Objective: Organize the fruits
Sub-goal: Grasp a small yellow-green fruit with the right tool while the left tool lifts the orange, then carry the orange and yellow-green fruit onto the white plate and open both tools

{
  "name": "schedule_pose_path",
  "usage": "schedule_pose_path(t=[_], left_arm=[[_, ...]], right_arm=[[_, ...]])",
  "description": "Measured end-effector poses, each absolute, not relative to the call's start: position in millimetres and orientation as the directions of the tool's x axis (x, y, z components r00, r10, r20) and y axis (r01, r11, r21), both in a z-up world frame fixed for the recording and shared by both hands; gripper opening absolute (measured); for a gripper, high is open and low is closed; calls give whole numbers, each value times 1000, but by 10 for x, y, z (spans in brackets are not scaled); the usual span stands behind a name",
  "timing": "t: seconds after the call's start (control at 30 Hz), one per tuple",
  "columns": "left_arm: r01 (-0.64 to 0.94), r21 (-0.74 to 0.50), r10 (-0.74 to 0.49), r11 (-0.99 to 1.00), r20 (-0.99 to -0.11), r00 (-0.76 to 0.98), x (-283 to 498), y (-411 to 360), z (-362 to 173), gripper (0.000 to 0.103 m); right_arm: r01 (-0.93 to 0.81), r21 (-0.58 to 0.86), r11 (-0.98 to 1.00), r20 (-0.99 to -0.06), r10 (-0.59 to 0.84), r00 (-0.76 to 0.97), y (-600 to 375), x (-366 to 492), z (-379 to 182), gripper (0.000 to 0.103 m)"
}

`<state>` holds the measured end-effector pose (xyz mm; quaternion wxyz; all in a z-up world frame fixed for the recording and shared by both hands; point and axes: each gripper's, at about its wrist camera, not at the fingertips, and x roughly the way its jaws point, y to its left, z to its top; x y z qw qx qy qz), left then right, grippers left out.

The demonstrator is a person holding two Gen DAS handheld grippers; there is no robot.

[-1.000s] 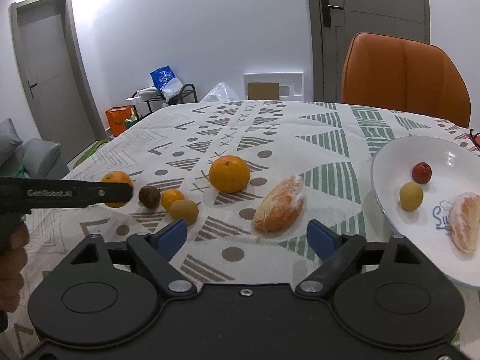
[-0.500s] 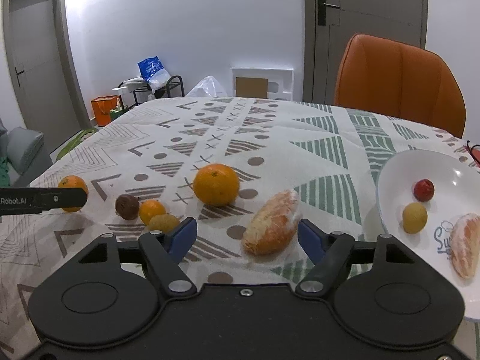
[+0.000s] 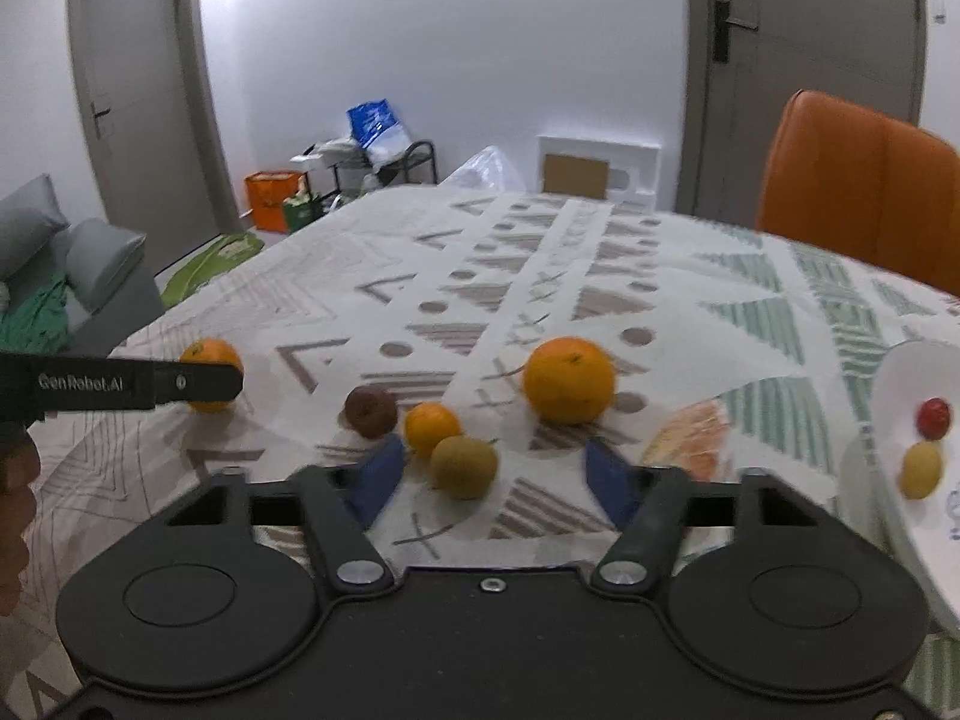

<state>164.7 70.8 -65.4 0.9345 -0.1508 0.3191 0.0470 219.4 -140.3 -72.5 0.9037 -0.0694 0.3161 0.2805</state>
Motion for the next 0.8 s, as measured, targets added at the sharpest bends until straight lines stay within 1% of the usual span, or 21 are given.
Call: schedule_pose_path(t=[0.03, 0.07, 0.2, 0.37, 0.8], left_arm=[[-186, -251, -7, 950, -611, 792, 1641, 714, -648, 36], [-188, -251, -5, 950, -611, 792, 1635, 716, -644, 36], [-180, -246, -6, 952, -607, 795, 1624, 684, -614, 36], [-151, -250, -30, 956, -598, 801, 1632, 585, -578, 36], [-7, -228, -126, 974, -562, 818, 1759, 120, -382, 36]], right_arm=[[-556, 62, 829, -621, 468, 628, -1387, 2210, -747, 27], [-564, 83, 821, -633, 481, 607, -1383, 2229, -766, 24], [-564, 97, 820, -611, 496, 617, -1426, 2191, -743, 23], [-536, 95, 839, -592, 481, 647, -1584, 2130, -660, 23], [-415, 107, 904, -536, 404, 741, -2171, 1992, -489, 23]])
